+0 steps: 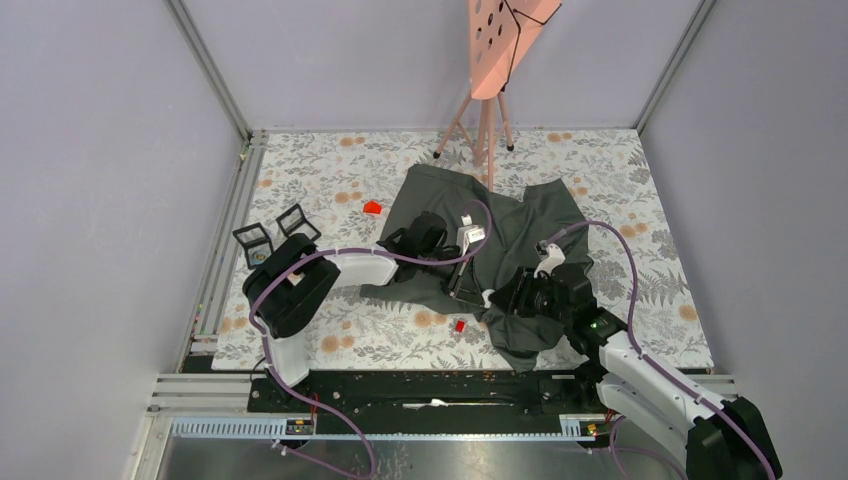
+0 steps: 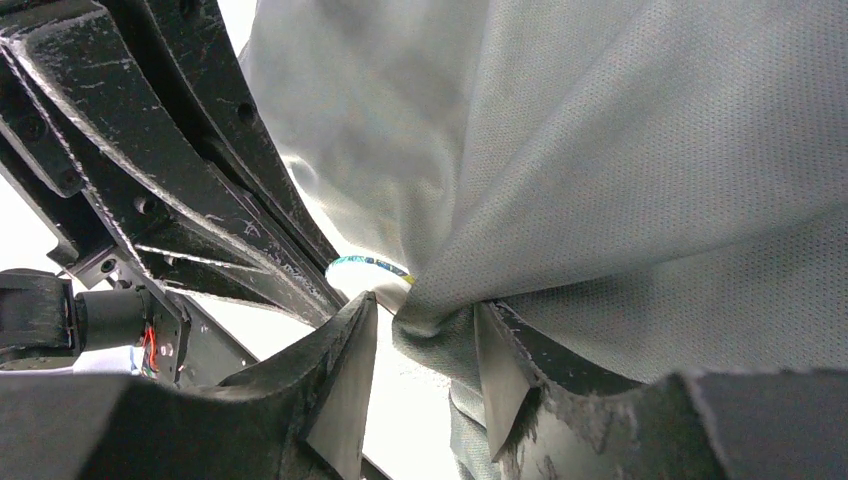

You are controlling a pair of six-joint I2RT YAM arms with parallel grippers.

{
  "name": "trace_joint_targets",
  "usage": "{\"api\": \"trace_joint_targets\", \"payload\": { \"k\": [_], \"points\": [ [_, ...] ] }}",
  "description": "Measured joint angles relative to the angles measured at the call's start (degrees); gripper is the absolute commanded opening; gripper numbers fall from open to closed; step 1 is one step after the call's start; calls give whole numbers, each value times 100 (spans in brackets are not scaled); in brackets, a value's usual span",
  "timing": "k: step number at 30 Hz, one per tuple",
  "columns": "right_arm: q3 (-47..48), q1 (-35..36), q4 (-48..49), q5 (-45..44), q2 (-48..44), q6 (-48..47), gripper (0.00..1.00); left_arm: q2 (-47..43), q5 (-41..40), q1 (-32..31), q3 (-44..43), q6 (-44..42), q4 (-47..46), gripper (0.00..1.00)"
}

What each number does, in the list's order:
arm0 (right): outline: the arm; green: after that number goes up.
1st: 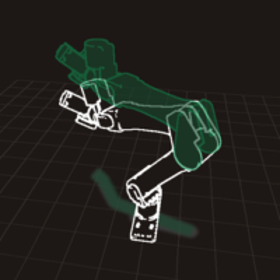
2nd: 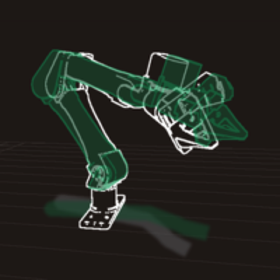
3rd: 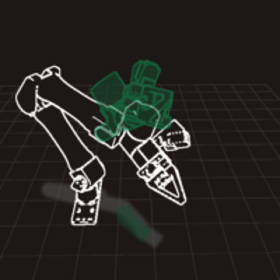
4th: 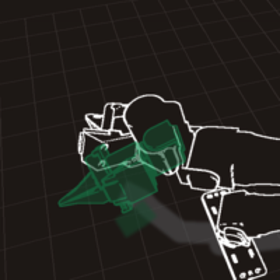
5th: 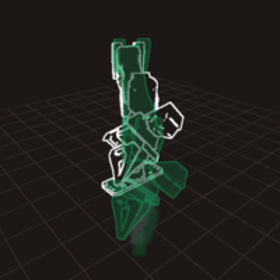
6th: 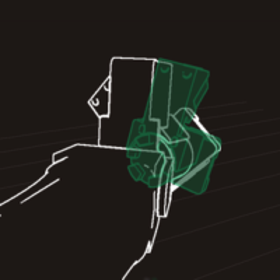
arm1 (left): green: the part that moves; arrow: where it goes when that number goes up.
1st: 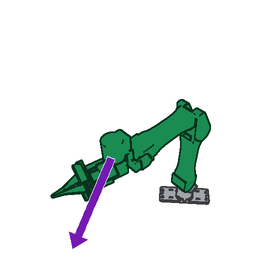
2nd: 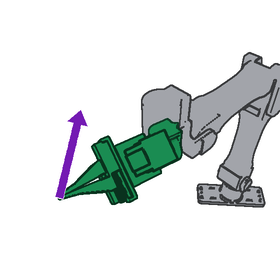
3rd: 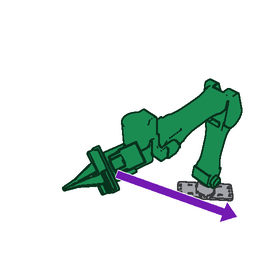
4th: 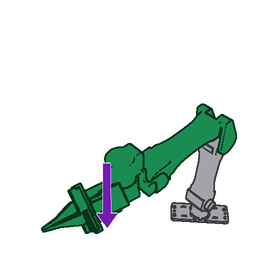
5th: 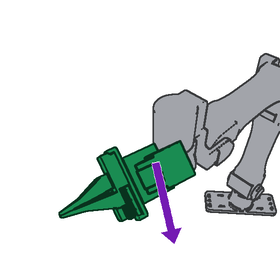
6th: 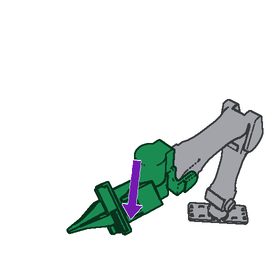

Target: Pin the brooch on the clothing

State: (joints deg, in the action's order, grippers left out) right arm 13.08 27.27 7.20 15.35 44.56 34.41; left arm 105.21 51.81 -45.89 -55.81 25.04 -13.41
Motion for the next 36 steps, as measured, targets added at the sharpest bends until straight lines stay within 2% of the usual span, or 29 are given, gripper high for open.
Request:
{"api": "trace_joint_targets", "payload": {
  "k": [11, 12, 16, 19, 24, 28, 32, 36],
  "points": [
    [-17, -15, -503, -584, -621, -46, 52, 0, -809, -146, -229, -133, 619, 2],
    [-17, -17, -579, -614, -706, -57, 53, 0, -831, -146, -229, -133, 629, 9],
    [15, -17, -960, -754, -1008, -116, 57, -11, -1071, -127, -229, -177, 706, 54],
    [109, -17, -1272, -879, -1220, -155, 60, -142, -1311, -66, -203, -214, 850, 71],
    [376, -17, -1661, -1045, -1532, -326, 62, -1123, -1930, 358, 319, -251, 863, 83],
    [507, -17, -1827, -1193, -1655, -468, 63, -1961, -2750, 892, 789, -205, 905, 86],
    [525, -17, -1967, -1305, -1641, -581, 63, -2286, -3845, 1578, 868, -50, 1147, 88],
    [627, -17, -2170, -1429, -1537, -660, 65, -2520, -4690, 2669, 1058, 227, 1351, 89]
  ]
}}
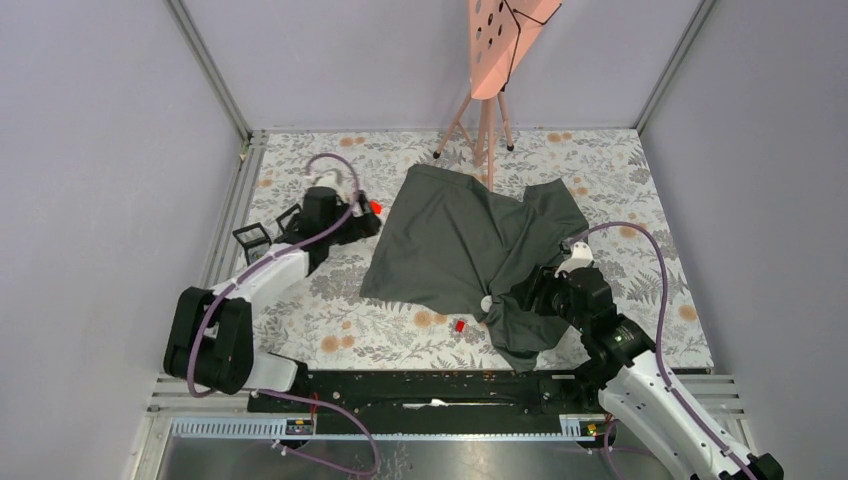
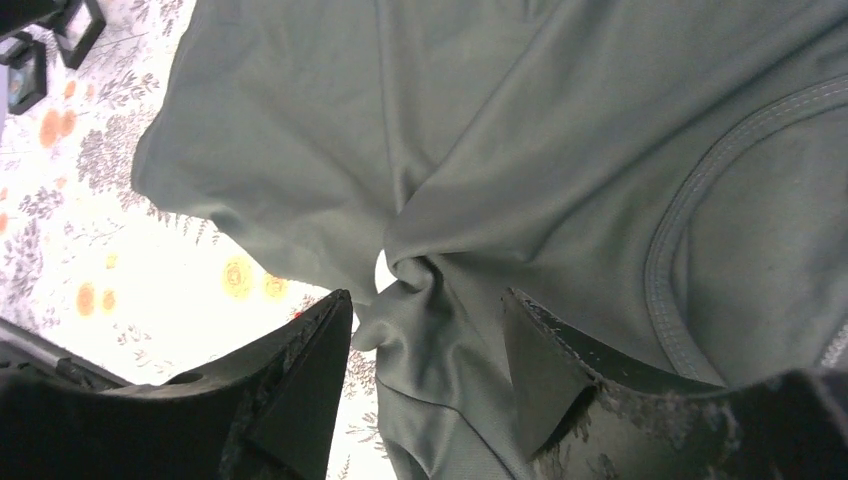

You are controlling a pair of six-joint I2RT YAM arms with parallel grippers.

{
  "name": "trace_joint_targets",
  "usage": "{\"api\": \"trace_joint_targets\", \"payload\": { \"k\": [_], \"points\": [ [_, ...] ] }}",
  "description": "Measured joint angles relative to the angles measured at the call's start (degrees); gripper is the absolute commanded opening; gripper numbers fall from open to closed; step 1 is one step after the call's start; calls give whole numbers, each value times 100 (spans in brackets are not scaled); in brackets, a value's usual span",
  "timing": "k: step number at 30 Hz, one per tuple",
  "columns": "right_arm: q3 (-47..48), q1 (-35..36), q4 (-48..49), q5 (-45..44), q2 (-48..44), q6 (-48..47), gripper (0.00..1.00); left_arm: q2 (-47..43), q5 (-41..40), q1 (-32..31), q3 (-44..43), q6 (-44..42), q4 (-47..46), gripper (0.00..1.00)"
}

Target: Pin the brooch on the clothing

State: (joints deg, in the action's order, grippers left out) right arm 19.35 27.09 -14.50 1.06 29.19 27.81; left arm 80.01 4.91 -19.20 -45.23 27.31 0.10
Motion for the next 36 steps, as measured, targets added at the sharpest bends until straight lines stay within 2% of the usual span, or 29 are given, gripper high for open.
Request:
{"api": "trace_joint_targets", "payload": {
  "k": [4, 11, 15, 19, 21, 24, 27, 36],
  "points": [
    [125, 0, -125, -229, 59, -28, 69, -350, -605, 903, 251, 278, 179, 94],
    [151, -2, -195, -470, -50, -111, 70, -1576, -1521, 1858, 844, 581, 437, 96],
    [188, -2, -192, -468, -42, -177, 70, -1725, -1508, 2603, 876, 728, 612, 96],
    [190, -2, -74, -415, -50, -181, 70, -1497, -1399, 3305, 697, 675, 1095, 93],
    [146, -2, 72, -332, -81, -153, 70, -1296, -1425, 3383, 437, 472, 1388, 89],
    [46, -2, 238, -210, -125, -72, 70, -966, -1447, 3401, -20, 15, 1639, 75],
    [-31, -4, 319, -94, -136, -24, 70, -719, -1495, 3440, -282, -402, 1742, 64],
    [-133, -4, 326, 7, -275, 9, 71, 332, -1611, 3536, -372, -1016, 2024, 62]
  ]
}}
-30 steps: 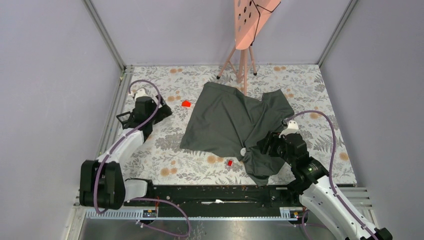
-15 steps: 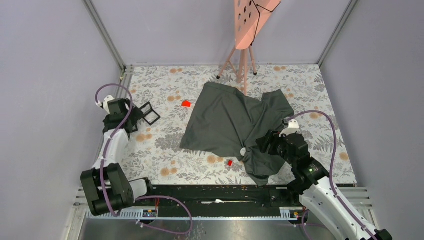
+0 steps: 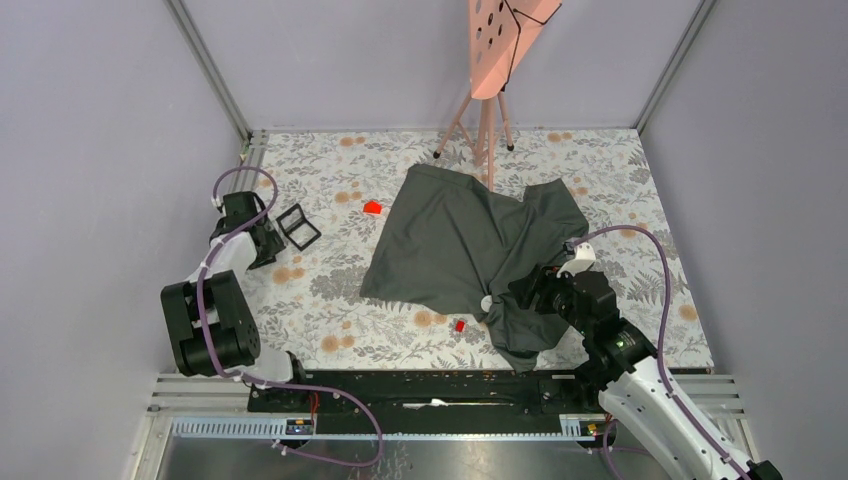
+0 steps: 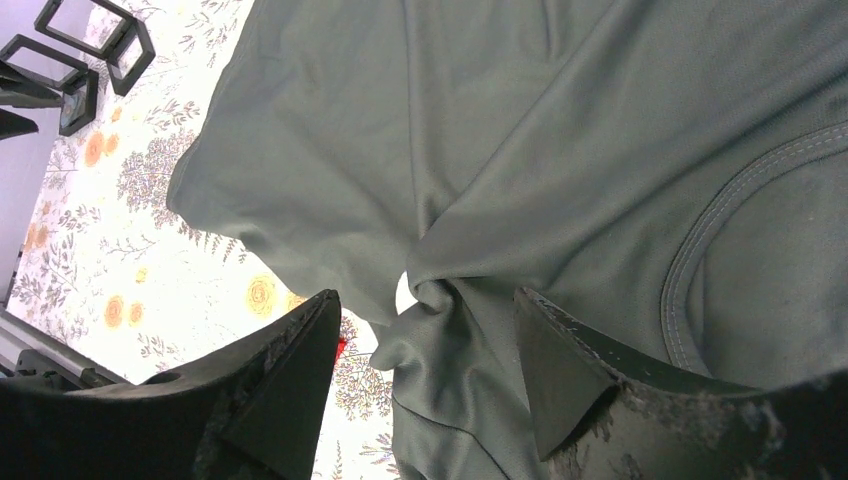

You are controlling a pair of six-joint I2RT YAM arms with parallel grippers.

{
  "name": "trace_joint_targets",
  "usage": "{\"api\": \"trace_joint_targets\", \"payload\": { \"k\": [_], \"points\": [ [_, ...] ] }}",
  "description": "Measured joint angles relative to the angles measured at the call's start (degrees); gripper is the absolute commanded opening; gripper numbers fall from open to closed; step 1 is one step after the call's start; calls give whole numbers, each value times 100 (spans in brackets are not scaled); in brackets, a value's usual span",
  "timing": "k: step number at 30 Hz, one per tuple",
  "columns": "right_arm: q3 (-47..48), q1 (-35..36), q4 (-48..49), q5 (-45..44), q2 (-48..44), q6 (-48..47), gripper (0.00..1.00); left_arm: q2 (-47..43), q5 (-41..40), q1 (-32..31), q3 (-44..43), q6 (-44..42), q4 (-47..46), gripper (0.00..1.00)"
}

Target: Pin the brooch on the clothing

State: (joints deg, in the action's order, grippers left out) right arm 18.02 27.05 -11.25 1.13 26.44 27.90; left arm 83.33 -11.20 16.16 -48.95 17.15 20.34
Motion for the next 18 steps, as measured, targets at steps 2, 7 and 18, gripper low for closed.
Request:
{"api": "trace_joint_targets", "payload": {
  "k": [2, 7, 18],
  "points": [
    [0, 0, -2, -2, 4, 0, 71, 122, -66, 0, -2, -118, 28, 61],
    [0, 0, -2, -7, 52, -2, 71, 361, -262, 0, -22, -330, 24, 60],
    [0, 0, 0, -9, 122, 0, 71, 761, -459, 9, -317, -549, 15, 54]
  ]
}}
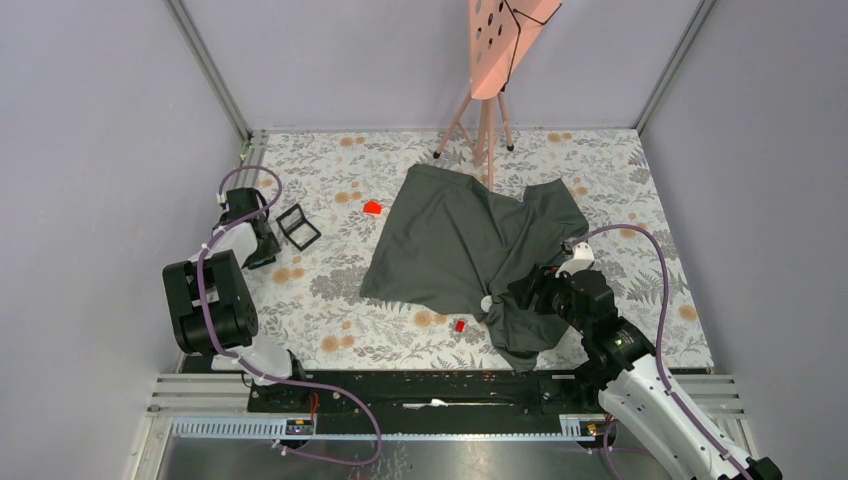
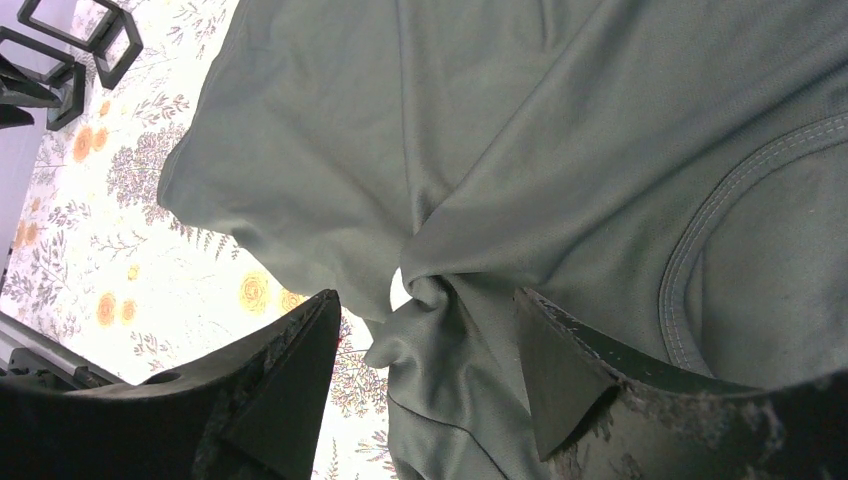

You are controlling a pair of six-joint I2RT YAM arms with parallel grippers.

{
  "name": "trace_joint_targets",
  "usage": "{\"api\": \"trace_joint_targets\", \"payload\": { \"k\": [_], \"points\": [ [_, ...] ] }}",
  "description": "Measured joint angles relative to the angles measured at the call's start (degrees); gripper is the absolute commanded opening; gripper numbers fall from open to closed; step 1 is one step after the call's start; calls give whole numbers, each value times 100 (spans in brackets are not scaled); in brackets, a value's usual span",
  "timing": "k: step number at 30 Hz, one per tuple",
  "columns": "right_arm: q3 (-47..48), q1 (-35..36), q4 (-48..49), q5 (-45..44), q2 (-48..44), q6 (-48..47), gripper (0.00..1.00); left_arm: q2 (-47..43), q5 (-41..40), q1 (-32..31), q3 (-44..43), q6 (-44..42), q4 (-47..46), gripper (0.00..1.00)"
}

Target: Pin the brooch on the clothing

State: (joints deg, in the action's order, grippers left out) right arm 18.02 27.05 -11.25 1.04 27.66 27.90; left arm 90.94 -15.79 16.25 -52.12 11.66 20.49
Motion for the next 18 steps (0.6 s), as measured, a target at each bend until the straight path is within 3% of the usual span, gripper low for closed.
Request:
{"api": "trace_joint_targets", "payload": {
  "k": [8, 18],
  "points": [
    [0, 0, 0, 0, 37, 0, 71, 111, -2, 9, -208, -63, 4, 52],
    [0, 0, 0, 2, 50, 0, 72, 422, 94, 63, -363, -131, 92, 56]
  ]
}}
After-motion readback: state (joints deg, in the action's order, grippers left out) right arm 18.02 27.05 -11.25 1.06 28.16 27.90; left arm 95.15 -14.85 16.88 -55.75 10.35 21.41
